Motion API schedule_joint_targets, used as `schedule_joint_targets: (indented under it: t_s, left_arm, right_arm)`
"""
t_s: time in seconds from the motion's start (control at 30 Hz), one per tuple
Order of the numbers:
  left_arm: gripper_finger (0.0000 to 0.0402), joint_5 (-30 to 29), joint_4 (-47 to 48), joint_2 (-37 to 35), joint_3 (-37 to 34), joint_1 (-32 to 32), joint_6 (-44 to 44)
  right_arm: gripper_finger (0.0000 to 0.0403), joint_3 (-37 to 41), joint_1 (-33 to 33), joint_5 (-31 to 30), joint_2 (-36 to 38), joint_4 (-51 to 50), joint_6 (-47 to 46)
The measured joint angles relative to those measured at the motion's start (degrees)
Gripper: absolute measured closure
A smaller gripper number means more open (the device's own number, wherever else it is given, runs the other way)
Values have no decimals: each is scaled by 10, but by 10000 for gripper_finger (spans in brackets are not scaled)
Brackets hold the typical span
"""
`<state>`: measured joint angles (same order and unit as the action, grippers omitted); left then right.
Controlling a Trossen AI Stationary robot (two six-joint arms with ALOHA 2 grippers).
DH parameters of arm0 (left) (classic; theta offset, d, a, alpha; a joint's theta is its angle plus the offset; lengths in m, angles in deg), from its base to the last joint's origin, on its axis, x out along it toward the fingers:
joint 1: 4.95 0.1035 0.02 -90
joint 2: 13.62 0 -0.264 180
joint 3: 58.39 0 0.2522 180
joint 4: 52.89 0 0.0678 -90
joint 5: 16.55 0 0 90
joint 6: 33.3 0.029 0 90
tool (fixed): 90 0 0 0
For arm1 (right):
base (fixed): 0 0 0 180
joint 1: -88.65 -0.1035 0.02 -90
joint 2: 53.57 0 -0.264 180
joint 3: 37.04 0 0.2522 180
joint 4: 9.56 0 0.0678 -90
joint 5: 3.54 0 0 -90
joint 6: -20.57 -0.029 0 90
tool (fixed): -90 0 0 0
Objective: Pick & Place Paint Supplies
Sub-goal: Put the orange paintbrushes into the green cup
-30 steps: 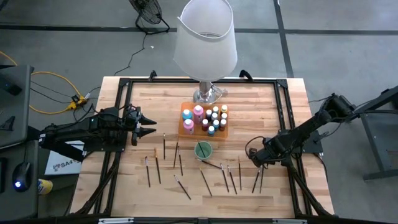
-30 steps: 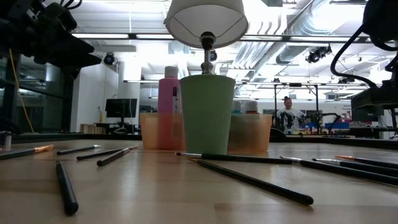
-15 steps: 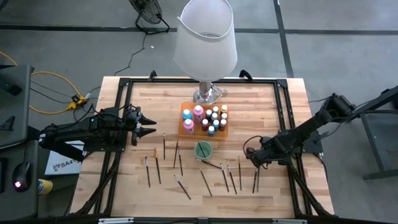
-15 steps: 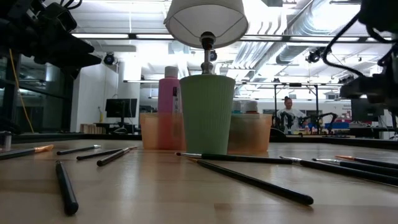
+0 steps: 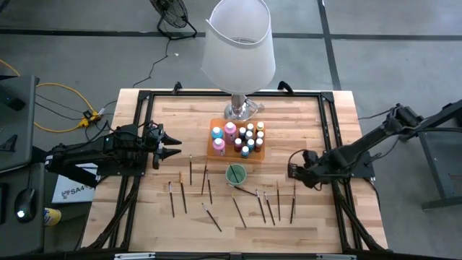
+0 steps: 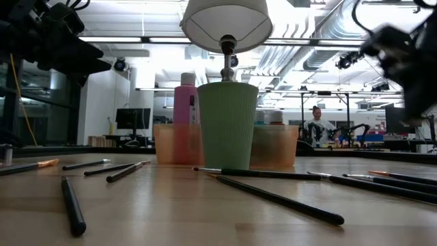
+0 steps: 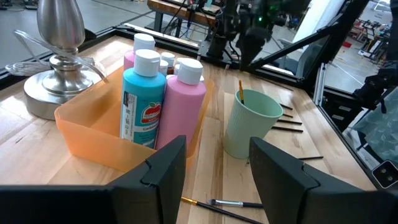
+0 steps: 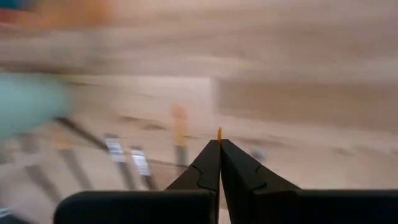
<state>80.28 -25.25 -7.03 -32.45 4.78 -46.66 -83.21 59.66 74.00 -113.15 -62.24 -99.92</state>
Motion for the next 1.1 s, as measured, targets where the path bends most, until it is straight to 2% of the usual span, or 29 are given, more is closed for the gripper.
schedule_joint_targets:
  t_s: [0.17,0.27,0.43,0.67,0.87,1.1]
  left_arm:
    - [229,0,0,0,0,0,0]
    - [229,0,0,0,0,0,0]
    - [229,0,0,0,0,0,0]
    - [229,0,0,0,0,0,0]
    - [229,0,0,0,0,0,0]
    - [229,0,0,0,0,0,0]
  right_arm:
    - [400,0,12,-131,32,86,108]
    - [400,-1,32,-186,35,165,204]
    - [400,-9,71,-214,28,272,354]
    - [400,-122,97,-242,-9,259,563]
    - [400,-216,100,-278,-85,266,727]
    - [400,-272,100,-305,-180,349,863]
